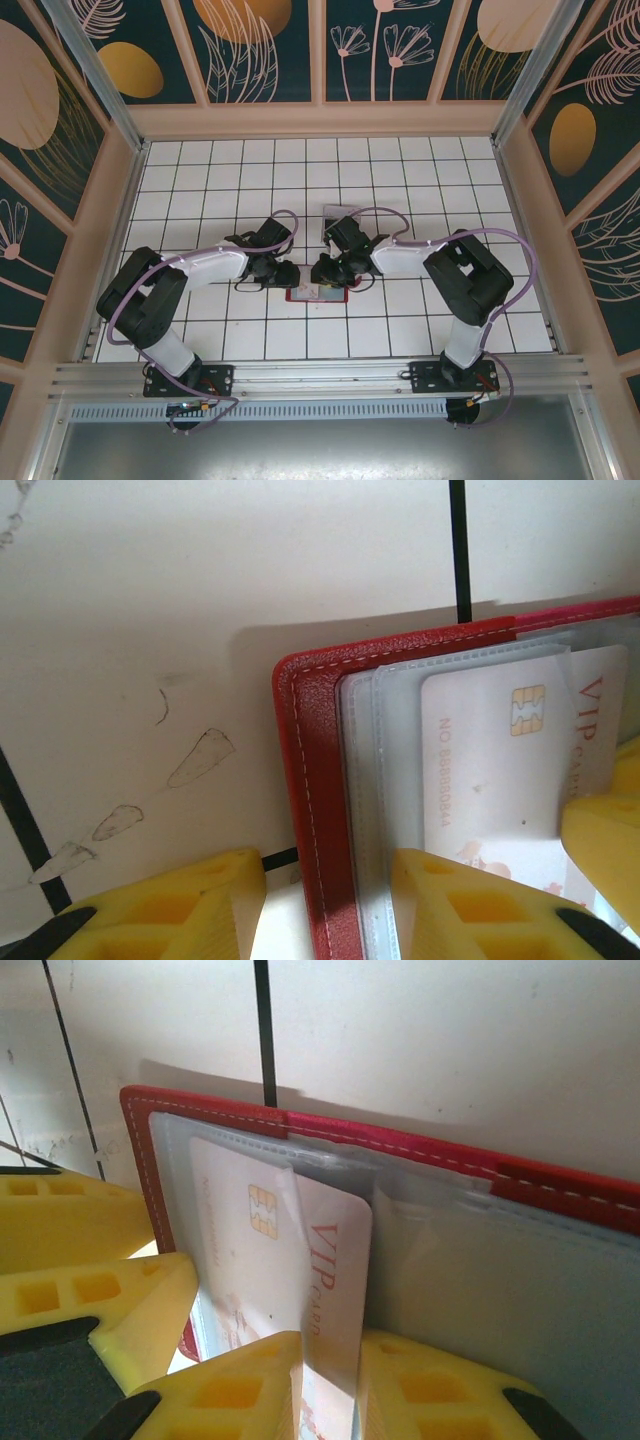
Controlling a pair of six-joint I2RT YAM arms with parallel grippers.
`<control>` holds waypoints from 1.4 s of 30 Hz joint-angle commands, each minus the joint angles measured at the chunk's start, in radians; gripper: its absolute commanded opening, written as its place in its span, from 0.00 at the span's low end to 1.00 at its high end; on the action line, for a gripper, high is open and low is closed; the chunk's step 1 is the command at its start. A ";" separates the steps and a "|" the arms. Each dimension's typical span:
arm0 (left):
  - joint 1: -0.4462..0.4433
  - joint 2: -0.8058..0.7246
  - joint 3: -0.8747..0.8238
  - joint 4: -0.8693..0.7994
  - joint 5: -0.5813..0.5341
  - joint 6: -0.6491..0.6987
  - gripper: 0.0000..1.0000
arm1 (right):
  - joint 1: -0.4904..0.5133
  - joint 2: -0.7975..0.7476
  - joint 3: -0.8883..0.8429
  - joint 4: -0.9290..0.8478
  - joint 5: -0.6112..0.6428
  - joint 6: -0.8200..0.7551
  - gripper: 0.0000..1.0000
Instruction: Take the credit cards out of the card holder
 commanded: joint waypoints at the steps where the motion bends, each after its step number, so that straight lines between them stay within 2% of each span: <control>1: -0.006 0.043 -0.027 -0.052 -0.022 0.013 0.41 | -0.006 0.004 -0.025 0.041 -0.033 0.019 0.21; 12: -0.006 0.041 -0.026 -0.056 -0.026 0.011 0.40 | -0.015 -0.042 -0.050 0.066 -0.032 0.030 0.09; 37: -0.006 0.037 -0.029 -0.064 -0.033 0.014 0.40 | -0.069 -0.143 -0.130 -0.007 0.015 -0.007 0.09; 42: -0.006 -0.005 -0.016 -0.053 -0.011 0.008 0.41 | -0.068 -0.132 -0.126 0.050 -0.050 -0.015 0.09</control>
